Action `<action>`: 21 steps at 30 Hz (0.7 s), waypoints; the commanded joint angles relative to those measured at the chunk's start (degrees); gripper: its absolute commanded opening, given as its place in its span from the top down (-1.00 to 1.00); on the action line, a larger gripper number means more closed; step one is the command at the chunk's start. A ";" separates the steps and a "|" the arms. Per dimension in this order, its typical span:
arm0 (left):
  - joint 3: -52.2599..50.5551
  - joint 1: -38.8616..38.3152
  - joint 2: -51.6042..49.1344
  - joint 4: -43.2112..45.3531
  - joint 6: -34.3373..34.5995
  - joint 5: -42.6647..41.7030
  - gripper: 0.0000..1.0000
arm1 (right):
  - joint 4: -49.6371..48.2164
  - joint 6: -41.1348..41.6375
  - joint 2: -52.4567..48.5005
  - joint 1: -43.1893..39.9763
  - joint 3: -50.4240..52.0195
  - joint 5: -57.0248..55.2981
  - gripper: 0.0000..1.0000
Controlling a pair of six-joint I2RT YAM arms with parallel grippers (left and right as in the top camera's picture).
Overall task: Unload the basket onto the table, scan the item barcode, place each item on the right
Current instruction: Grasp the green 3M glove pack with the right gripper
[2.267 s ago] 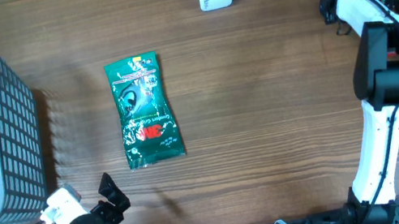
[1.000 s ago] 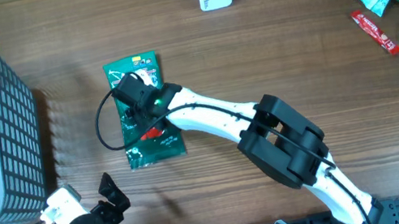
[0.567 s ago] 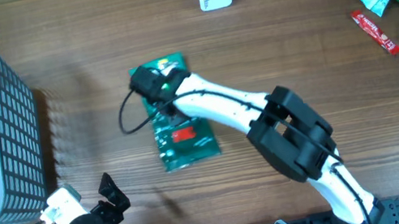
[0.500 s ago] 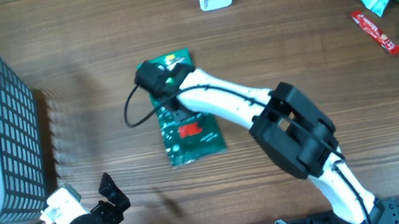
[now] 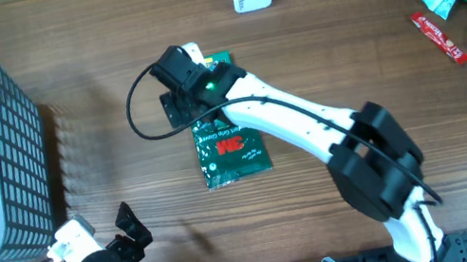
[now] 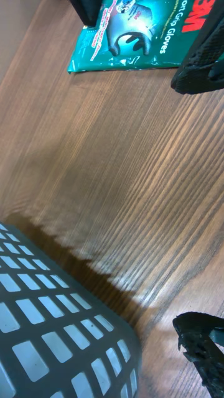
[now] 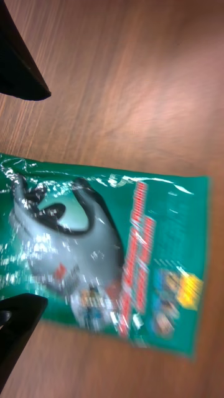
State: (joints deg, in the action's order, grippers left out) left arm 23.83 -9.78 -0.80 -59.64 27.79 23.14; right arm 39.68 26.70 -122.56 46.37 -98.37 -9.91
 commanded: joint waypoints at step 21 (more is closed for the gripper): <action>-0.26 0.31 0.42 0.11 0.57 0.74 -1.00 | 6.25 7.74 -13.35 1.77 1.31 2.69 -0.89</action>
State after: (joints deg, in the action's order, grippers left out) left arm 23.83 -9.78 -0.80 -59.64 27.79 23.14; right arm 44.71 31.38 -130.43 47.97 -98.43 -10.09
